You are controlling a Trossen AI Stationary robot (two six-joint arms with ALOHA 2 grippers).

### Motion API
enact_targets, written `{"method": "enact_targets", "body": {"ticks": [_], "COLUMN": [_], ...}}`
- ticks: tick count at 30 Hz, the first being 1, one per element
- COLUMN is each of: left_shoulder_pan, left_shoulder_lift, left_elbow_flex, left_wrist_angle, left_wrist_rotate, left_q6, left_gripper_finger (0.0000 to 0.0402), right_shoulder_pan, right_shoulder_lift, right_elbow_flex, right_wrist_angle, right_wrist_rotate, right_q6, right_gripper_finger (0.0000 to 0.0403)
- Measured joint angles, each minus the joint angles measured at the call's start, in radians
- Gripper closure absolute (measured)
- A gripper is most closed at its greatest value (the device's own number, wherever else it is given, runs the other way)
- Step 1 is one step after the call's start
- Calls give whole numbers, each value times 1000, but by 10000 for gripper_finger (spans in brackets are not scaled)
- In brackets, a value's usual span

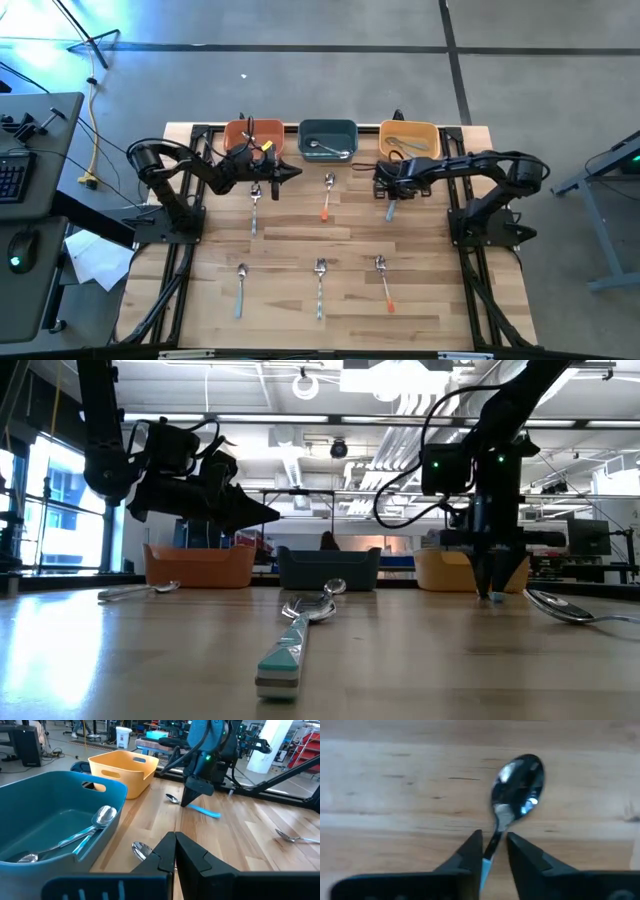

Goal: Sort silverware by color (type)
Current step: Put the blue spoon into the yellow bin

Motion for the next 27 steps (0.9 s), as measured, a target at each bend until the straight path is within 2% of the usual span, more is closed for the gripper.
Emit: {"method": "enact_targets", "body": {"ticks": [4, 7, 9, 16, 20, 24, 27], "left_shoulder_pan": [0, 0, 0, 0, 0, 0, 0], "left_shoulder_lift": [0, 0, 0, 0, 0, 0, 0], "left_elbow_flex": [0, 0, 0, 0, 0, 0, 0], "left_wrist_angle": [0, 0, 0, 0, 0, 0, 0], "left_wrist_rotate": [0, 0, 0, 0, 0, 0, 0], "left_q6": [0, 0, 0, 0, 0, -1, -1], "left_gripper_finger": [399, 399, 399, 399, 399, 399, 399], "right_shoulder_pan": [-18, -39, -57, -192, -310, -421, -470], "right_shoulder_lift": [-18, -50, -79, -112, -90, -45, 2], "right_elbow_flex": [0, 14, 49, 236, 342, 397, 394], "right_wrist_angle": [7, -38, -59, -212, -245, -134, -32], "right_wrist_rotate": [-44, -118, -125, 6, 101, 95, 47], "right_q6": [-128, -215, -287, -596, -902, -1277, -1540], "right_gripper_finger": [393, 389, 386, 395, 393, 397, 398]}}
